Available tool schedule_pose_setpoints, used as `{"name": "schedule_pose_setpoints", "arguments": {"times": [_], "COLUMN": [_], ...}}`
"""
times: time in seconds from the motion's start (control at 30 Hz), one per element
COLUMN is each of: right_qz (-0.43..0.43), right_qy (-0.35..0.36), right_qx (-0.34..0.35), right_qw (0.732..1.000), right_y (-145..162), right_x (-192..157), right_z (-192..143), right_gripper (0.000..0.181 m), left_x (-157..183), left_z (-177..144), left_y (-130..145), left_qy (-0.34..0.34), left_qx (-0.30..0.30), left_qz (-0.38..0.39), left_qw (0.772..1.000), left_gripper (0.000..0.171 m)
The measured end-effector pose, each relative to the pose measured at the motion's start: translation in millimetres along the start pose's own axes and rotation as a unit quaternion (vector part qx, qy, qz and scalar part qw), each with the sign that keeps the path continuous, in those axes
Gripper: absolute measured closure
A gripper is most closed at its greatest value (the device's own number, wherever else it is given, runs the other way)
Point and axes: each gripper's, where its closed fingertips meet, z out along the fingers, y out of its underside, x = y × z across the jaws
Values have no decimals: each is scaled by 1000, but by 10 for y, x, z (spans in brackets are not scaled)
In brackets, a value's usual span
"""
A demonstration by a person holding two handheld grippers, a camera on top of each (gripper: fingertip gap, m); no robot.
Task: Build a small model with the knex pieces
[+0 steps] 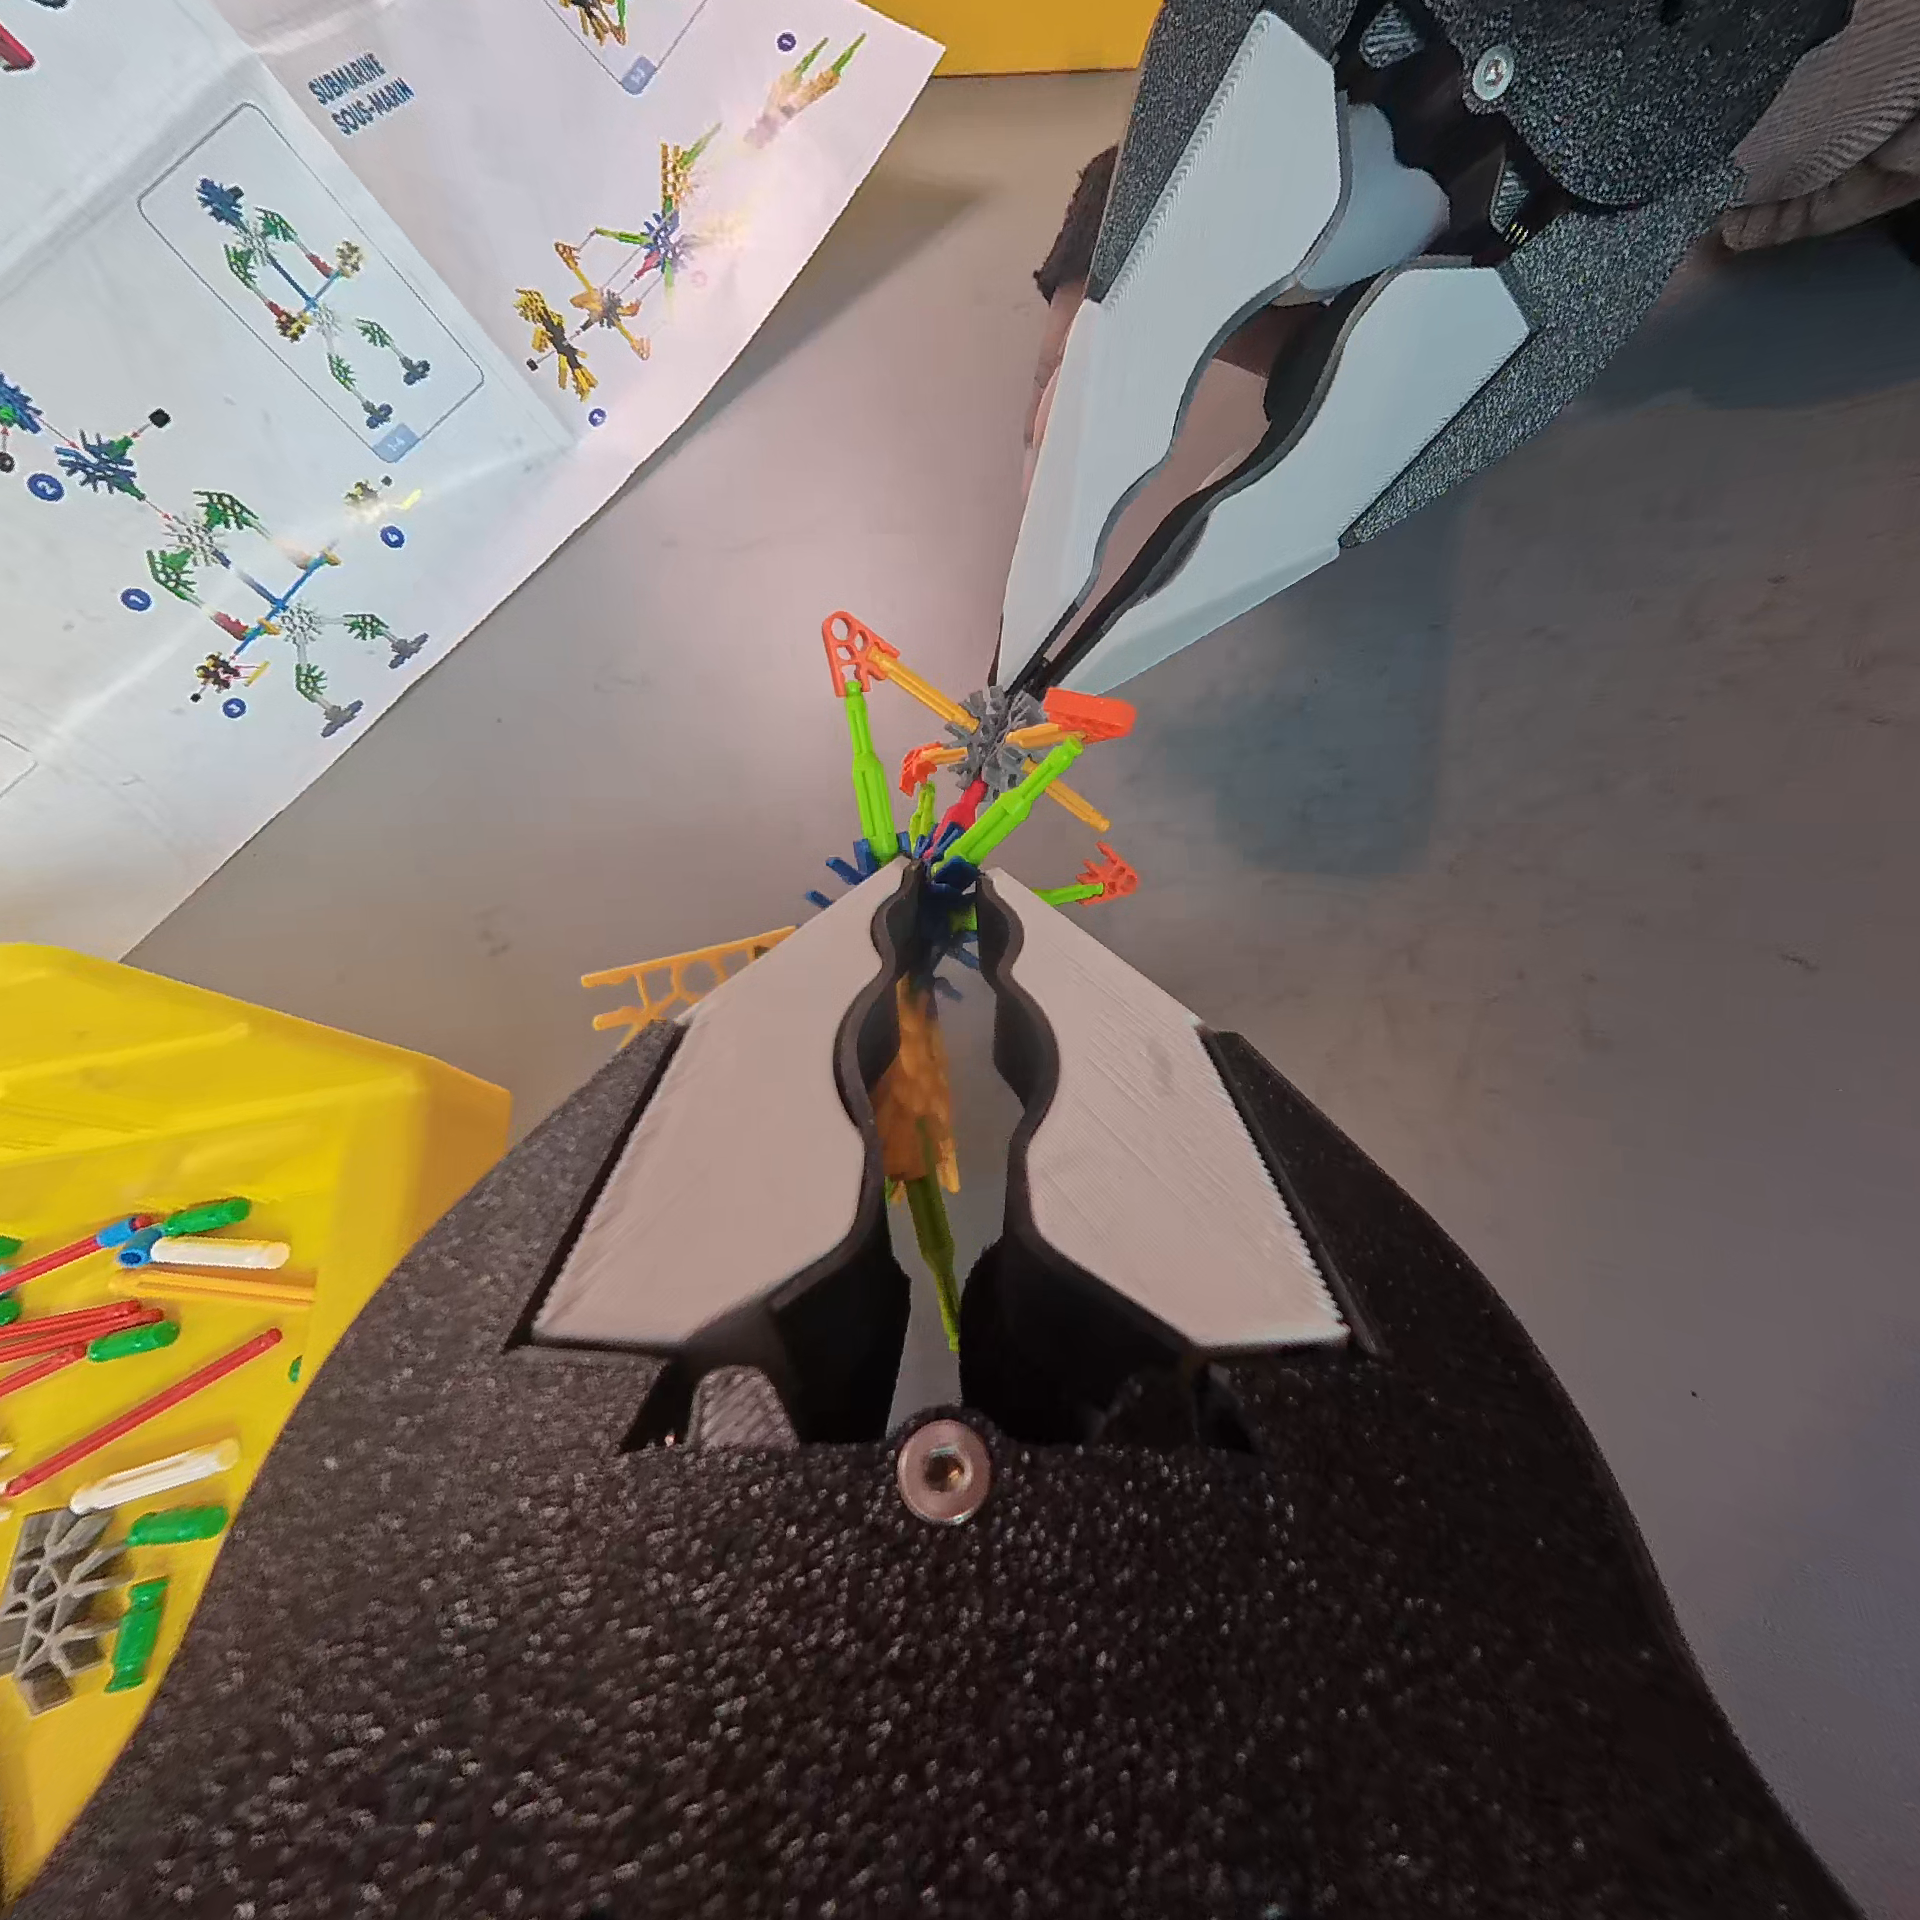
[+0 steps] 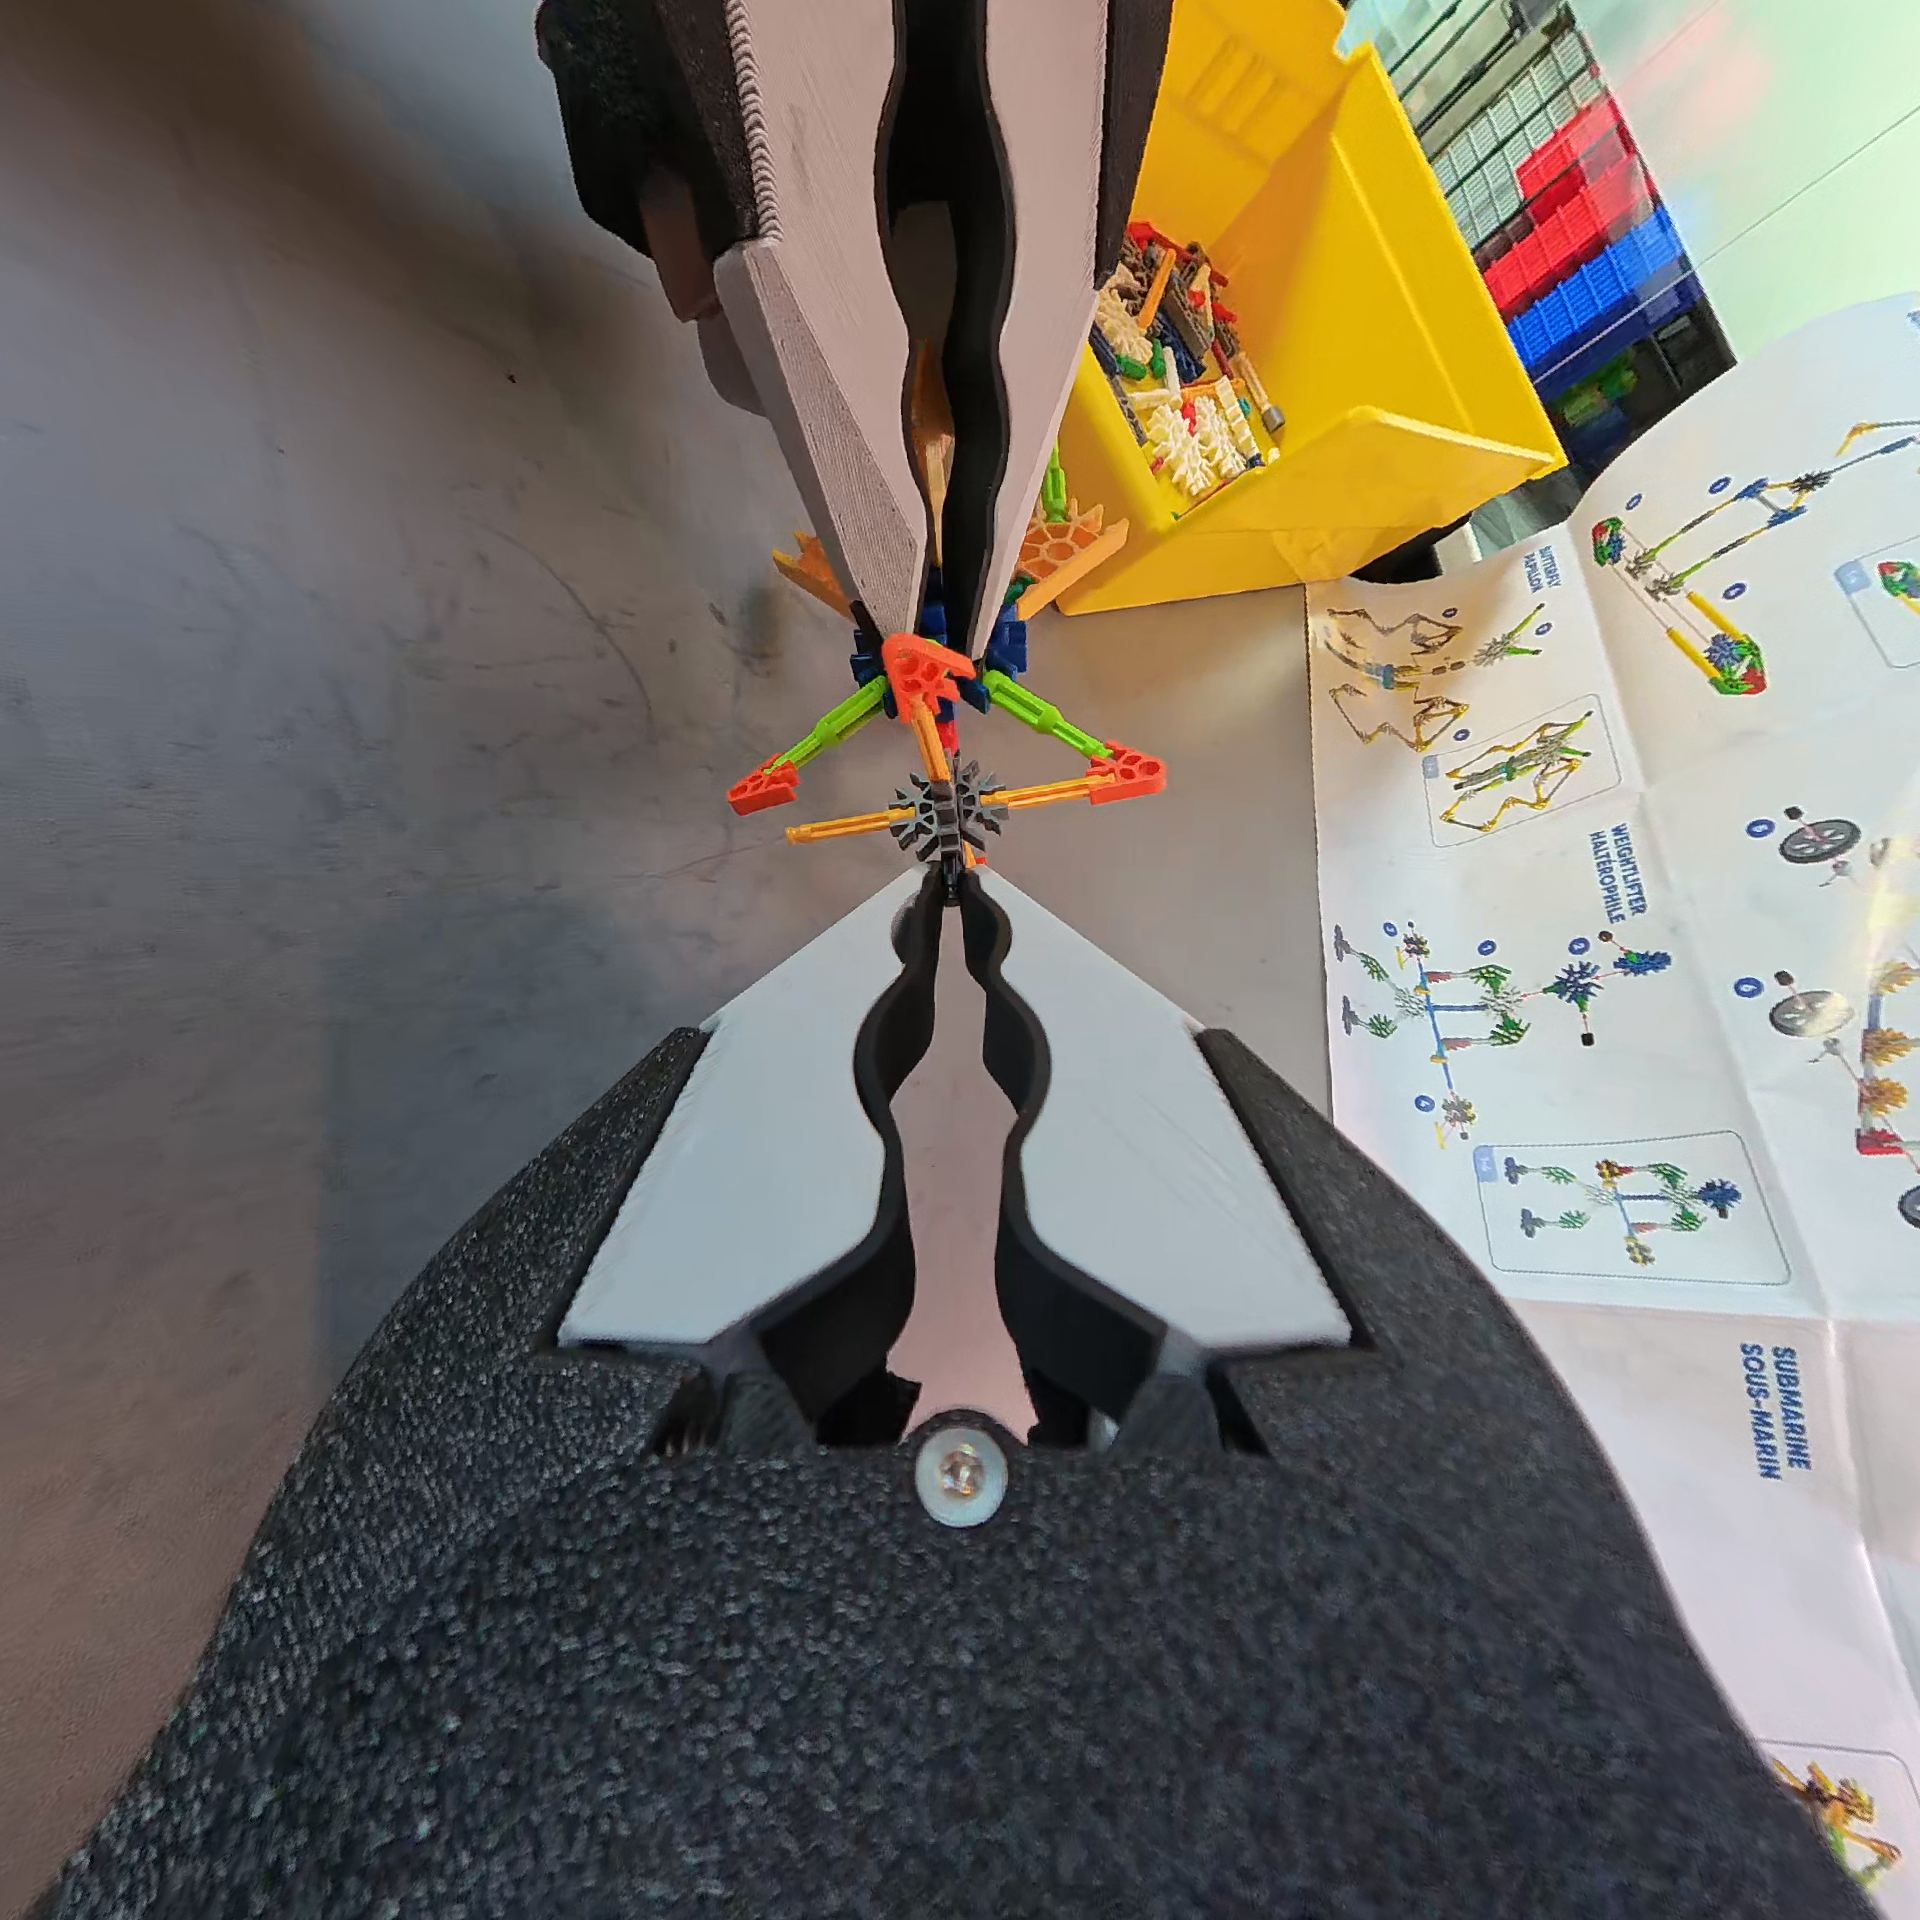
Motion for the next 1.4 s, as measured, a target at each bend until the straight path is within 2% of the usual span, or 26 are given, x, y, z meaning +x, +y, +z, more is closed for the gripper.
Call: {"name": "schedule_pose_setpoints", "arguments": {"times": [0.23, 0.33, 0.47, 0.6, 0.7, 0.77, 0.93, 1.03, 1.13, 1.27, 1.33, 1.4], "right_qz": [85, 118, 162, 245, 300, 339, 446, 494, 517, 529, 533, 539], "right_qy": [-22, -25, -65, -107, -111, -109, -128, -163, -173, -179, -189, -204], "right_qx": [2, 2, 21, 44, 49, 53, 89, 122, 132, 134, 154, 171], "right_qw": [996, 993, 984, 963, 946, 933, 881, 845, 828, 819, 810, 799], "right_y": [-13, -31, -143, -185, -127, -82, -24, -76, -67, 1, -12, -30], "right_x": [14, 9, -77, -95, -45, 4, 149, 173, 190, 231, 289, 323], "right_z": [-98, -111, -161, -211, -210, -213, -270, -323, -336, -373, -441, -505], "right_gripper": [181, 181, 181, 181, 181, 181, 181, 181, 181, 181, 181, 181], "left_x": [12, 26, -14, -41, -111, -109, -117, -161, -210, -315, -283, -273], "left_z": [-43, -62, -95, -136, -156, -197, -287, -217, -134, -229, -266, -275], "left_y": [-112, -154, -184, -230, -218, -281, -385, -238, -39, -81, -98, -129], "left_qy": [-23, -45, -94, -97, -101, -88, -62, -63, -43, -5, 43, 71], "left_qx": [15, 12, 2, 15, 18, 44, 85, 45, 5, 55, 73, 97], "left_qz": [35, 77, 146, 131, 98, 72, 22, 2, -69, -179, -234, -258], "left_qw": [999, 996, 985, 987, 990, 993, 994, 997, 997, 982, 969, 959], "left_gripper": [154, 150, 147, 148, 154, 154, 151, 149, 152, 151, 143, 137]}}
